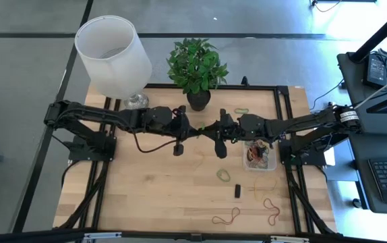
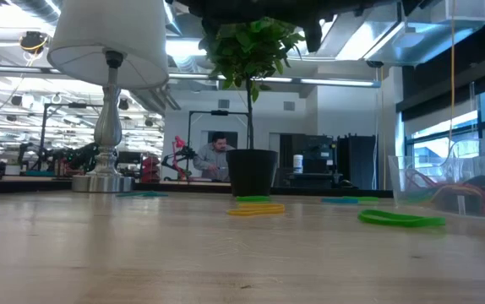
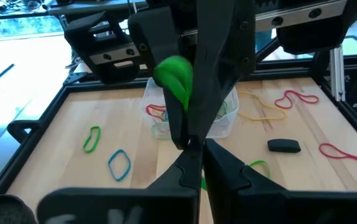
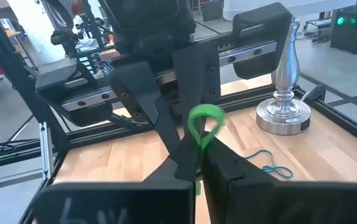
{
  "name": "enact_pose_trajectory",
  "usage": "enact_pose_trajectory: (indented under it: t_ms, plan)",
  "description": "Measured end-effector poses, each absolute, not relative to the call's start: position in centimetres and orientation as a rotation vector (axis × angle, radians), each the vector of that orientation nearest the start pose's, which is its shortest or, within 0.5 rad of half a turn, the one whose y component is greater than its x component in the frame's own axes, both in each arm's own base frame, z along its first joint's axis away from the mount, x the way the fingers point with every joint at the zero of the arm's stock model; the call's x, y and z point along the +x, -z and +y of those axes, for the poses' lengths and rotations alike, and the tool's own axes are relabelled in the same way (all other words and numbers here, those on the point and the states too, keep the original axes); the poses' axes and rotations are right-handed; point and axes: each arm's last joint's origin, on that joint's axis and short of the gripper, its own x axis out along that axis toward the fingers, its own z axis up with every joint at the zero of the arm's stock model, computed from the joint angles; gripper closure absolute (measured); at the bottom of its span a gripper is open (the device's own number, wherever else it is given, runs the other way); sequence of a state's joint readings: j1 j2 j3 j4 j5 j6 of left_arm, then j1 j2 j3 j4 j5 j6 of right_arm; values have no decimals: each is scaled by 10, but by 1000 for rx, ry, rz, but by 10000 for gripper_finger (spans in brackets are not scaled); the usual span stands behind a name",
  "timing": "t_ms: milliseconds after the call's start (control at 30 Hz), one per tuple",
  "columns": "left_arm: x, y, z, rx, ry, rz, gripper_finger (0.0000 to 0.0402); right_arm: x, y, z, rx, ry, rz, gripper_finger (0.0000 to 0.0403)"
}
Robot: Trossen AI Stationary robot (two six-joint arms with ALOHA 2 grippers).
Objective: Pick and place rubber bands into bin
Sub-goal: Put the green rubber band into the transparent bin
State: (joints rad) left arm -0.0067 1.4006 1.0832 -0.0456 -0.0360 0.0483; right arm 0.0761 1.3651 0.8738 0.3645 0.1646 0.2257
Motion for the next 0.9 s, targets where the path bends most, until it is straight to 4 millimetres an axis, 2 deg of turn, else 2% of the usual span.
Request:
enact_pose_trajectory:
  t_ms: [167,367,500,733,900]
  plan:
    - [317,-310,-1,59,-39,365,387,305,-287,18,212,106,115,393]
    - [317,-310,-1,61,-46,367,342,305,-287,18,211,110,116,394]
    - [316,-309,0,51,-47,376,321,298,-289,18,210,115,161,397]
    - [294,-322,0,23,-51,418,323,261,-296,13,336,228,330,399]
    - [274,-331,0,-54,-69,449,327,223,-285,10,537,367,593,399]
